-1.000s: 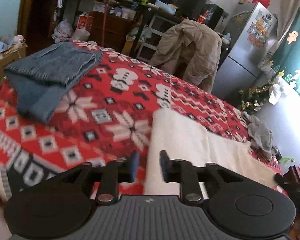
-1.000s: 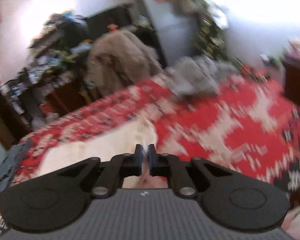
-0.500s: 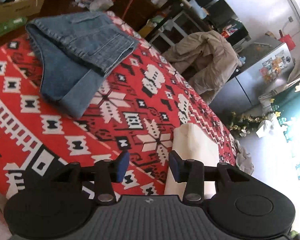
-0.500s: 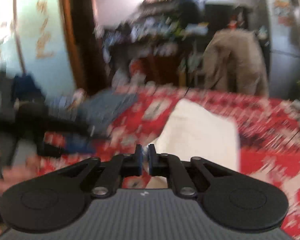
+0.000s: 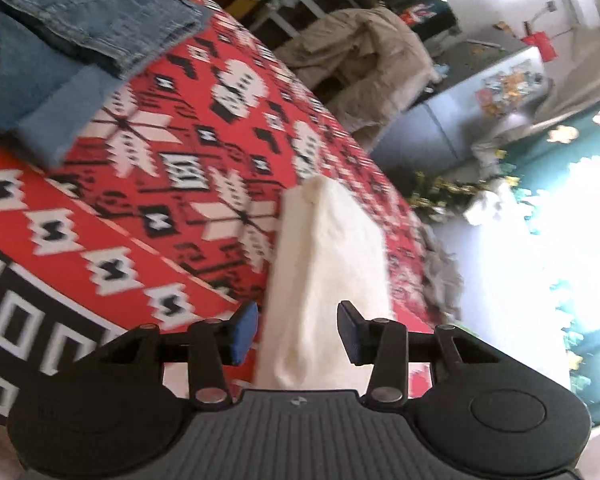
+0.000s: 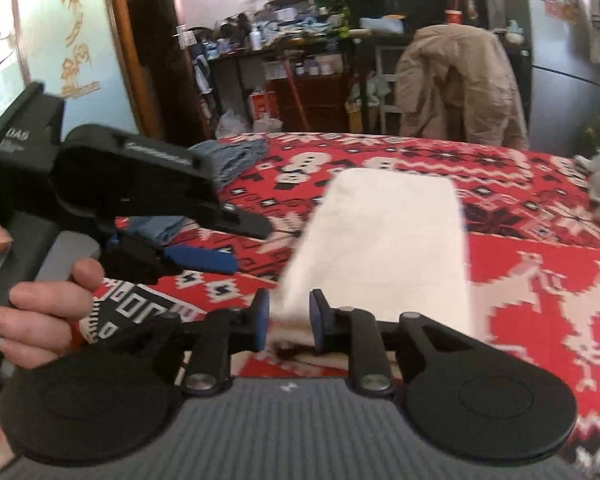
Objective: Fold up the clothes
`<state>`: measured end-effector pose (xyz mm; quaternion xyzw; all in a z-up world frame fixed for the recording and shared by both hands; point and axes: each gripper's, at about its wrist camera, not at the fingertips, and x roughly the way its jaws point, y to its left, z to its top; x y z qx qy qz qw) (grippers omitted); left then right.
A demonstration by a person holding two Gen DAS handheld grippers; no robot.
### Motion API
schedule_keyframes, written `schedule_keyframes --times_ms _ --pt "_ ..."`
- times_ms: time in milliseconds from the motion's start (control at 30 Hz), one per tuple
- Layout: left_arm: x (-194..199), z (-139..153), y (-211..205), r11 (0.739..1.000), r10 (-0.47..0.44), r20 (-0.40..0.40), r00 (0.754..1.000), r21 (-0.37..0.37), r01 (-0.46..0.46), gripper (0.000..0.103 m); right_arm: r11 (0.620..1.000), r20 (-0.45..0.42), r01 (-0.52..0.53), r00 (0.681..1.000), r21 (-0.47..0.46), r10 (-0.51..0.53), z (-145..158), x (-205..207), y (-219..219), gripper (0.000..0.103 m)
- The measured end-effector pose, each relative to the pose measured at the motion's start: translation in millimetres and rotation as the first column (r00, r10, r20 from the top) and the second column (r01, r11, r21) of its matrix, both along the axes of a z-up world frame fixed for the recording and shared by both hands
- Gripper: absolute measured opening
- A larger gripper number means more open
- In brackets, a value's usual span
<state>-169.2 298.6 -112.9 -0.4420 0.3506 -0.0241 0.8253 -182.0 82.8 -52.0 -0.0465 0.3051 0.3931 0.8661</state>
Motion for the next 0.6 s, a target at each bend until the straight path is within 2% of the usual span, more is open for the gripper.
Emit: schedule_keyframes --times_ms 100,300,467,600 --pt "3.1 -2.6 -4.0 0.996 -0.049 0.039 0.998 -0.07 0.051 0.041 0.998 -0.015 0.062 0.998 0.0 -0.062 -1.4 7.5 -29.0 0.026" --pt "20.2 -25.0 -0.4 0.977 -0.044 -0.022 0.999 -0.21 0.038 0.041 0.987 -0.122 0.152 0.982 0.043 -0.146 -11.1 18.8 -82.2 0.027" --pt "21.0 -34.5 3.1 0.964 -0.029 -0.042 0.999 -0.265 0.017 0.041 0.972 -0.22 0.205 0.96 0.115 -0.176 -15.3 28.8 -99.3 0.027" --pt "21.5 -36.0 5.3 0.967 0.0 -0.053 0.999 -0.255 -0.013 0.043 0.971 -0.227 0.202 0.959 0.128 -0.17 -17.6 33.8 -96.1 0.028"
